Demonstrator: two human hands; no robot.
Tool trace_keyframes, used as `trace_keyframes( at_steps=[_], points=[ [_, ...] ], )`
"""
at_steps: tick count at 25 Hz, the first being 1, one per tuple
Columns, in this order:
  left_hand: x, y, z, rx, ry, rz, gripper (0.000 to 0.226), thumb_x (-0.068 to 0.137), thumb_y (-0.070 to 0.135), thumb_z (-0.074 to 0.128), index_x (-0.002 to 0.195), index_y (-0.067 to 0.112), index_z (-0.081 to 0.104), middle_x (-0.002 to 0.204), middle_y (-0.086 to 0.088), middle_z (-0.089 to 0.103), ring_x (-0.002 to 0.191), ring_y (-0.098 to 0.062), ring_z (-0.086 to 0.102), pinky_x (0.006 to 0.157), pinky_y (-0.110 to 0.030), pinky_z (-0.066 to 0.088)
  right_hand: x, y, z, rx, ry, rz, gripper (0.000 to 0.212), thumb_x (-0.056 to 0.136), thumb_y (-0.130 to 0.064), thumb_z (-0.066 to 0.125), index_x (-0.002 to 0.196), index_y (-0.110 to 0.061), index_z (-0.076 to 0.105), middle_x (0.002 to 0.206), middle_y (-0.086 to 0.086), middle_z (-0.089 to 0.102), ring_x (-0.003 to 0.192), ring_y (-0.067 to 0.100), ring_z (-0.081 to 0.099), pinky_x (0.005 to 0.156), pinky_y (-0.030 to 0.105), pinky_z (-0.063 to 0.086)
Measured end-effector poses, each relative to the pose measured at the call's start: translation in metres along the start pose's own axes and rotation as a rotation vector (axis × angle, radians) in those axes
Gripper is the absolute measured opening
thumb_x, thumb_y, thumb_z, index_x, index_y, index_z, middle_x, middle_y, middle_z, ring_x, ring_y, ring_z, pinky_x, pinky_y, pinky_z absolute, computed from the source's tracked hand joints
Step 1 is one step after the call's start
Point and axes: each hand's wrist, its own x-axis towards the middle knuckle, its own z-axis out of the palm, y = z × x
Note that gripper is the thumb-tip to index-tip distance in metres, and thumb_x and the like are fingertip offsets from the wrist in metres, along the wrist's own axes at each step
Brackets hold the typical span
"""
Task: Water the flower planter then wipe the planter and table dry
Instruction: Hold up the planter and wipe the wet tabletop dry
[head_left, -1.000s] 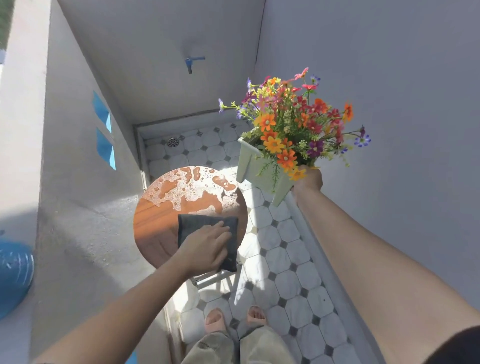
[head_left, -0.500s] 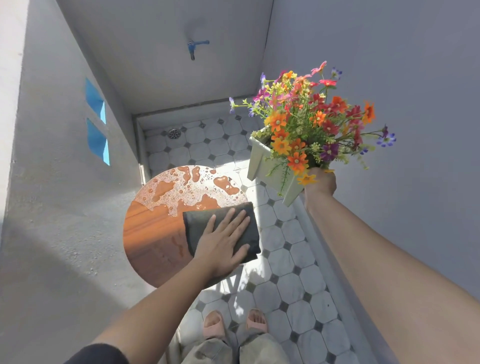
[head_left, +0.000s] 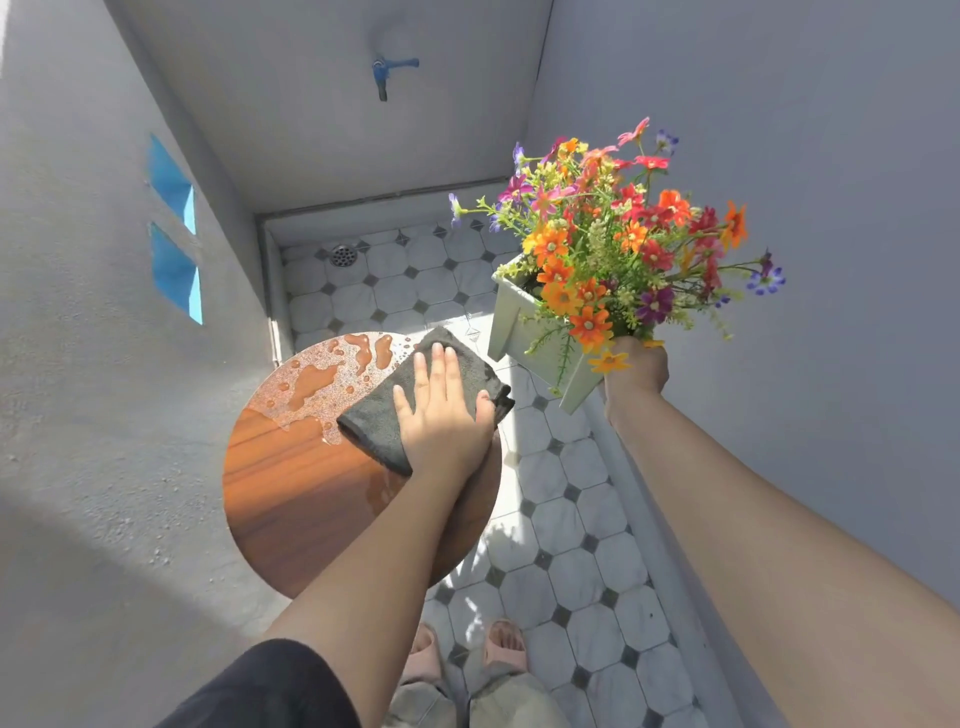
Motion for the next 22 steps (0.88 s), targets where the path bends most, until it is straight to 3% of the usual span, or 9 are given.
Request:
trace_keyframes(
  at_steps=[3,5,10,13,14,16,17,19,22],
  points=[
    [0.01,0.005,-0.002,-0.056,0.044,-0.153,0.065,0.086,0.04,0.036,0.141,0.006,0.042,0.148,-0.009,0.042,0.137,-0.027,0.038,0.105,-0.056,0.031,0.002,0.001,-0.002,0.0,-0.009,-0.006,0.024,0.086,-0.006,0.043,0.062,-0.012,0.041,0.068,0.003,0.045,0.08,0.027,0.048,0.071,0.034,0.04],
    [0.019,0.006,-0.005,-0.115,-0.016,-0.243,0.07,0.088,0.042,0.029,0.148,0.007,0.027,0.156,-0.008,0.026,0.144,-0.025,0.022,0.111,-0.055,0.019,0.002,0.001,-0.002,0.008,-0.022,-0.002,0.027,0.086,-0.006,0.043,0.061,-0.013,0.038,0.066,0.003,0.042,0.078,0.027,0.047,0.07,0.033,0.038],
    [0.015,0.002,-0.012,-0.142,0.021,-0.282,0.064,0.092,0.037,0.033,0.148,0.007,0.024,0.157,-0.01,0.021,0.145,-0.028,0.017,0.112,-0.055,0.014,0.0,0.0,-0.006,-0.034,-0.039,-0.003,0.005,0.087,-0.007,0.041,0.087,-0.005,0.046,0.071,0.005,0.047,0.061,0.023,0.045,0.056,0.032,0.037],
    [0.02,-0.023,-0.027,0.018,0.11,0.162,0.051,0.084,0.024,0.036,0.122,0.0,0.06,0.132,-0.019,0.058,0.125,-0.04,0.049,0.099,-0.059,0.038,0.001,0.002,-0.006,-0.064,-0.031,-0.01,0.007,0.086,-0.007,0.041,0.082,-0.004,0.046,0.076,0.009,0.05,0.056,0.021,0.04,0.053,0.031,0.034],
    [0.026,-0.036,-0.031,0.072,0.086,0.405,0.051,0.084,0.024,0.034,0.119,0.0,0.062,0.13,-0.018,0.06,0.124,-0.039,0.05,0.098,-0.058,0.04,0.001,0.003,-0.006,-0.071,-0.033,-0.008,0.011,0.086,-0.007,0.042,0.076,-0.005,0.045,0.071,0.007,0.048,0.054,0.02,0.038,0.052,0.03,0.032],
    [0.032,-0.057,-0.043,0.146,-0.12,0.711,0.061,0.09,0.037,0.025,0.139,0.008,0.044,0.15,-0.007,0.037,0.141,-0.027,0.029,0.112,-0.05,0.025,-0.001,0.006,-0.005,-0.086,-0.034,-0.008,0.018,0.086,-0.008,0.042,0.068,-0.007,0.043,0.065,0.004,0.044,0.052,0.018,0.036,0.051,0.029,0.031],
    [0.034,-0.063,-0.048,0.19,-0.24,0.725,0.066,0.09,0.046,0.017,0.148,0.015,0.027,0.156,0.0,0.02,0.145,-0.02,0.013,0.116,-0.045,0.012,0.0,0.007,-0.004,-0.088,-0.035,-0.007,0.017,0.086,-0.008,0.042,0.069,-0.007,0.044,0.065,0.004,0.044,0.051,0.018,0.036,0.05,0.029,0.031],
    [0.037,-0.068,-0.044,0.23,-0.255,0.607,0.071,0.088,0.055,0.008,0.151,0.023,0.006,0.159,0.007,0.003,0.144,-0.01,-0.006,0.117,-0.041,-0.001,0.0,0.007,-0.004,-0.097,-0.027,-0.008,0.011,0.086,-0.007,0.041,0.077,-0.005,0.046,0.067,0.005,0.045,0.052,0.018,0.037,0.05,0.029,0.032],
    [0.035,-0.06,-0.038,0.115,-0.177,0.322,0.068,0.092,0.055,0.014,0.151,0.024,0.003,0.16,0.008,0.001,0.145,-0.009,-0.007,0.117,-0.041,-0.002,0.003,0.01,-0.005,-0.092,-0.015,0.0,0.008,0.086,-0.007,0.042,0.083,-0.004,0.048,0.071,0.007,0.048,0.052,0.018,0.037,0.055,0.032,0.036]
  ],
)
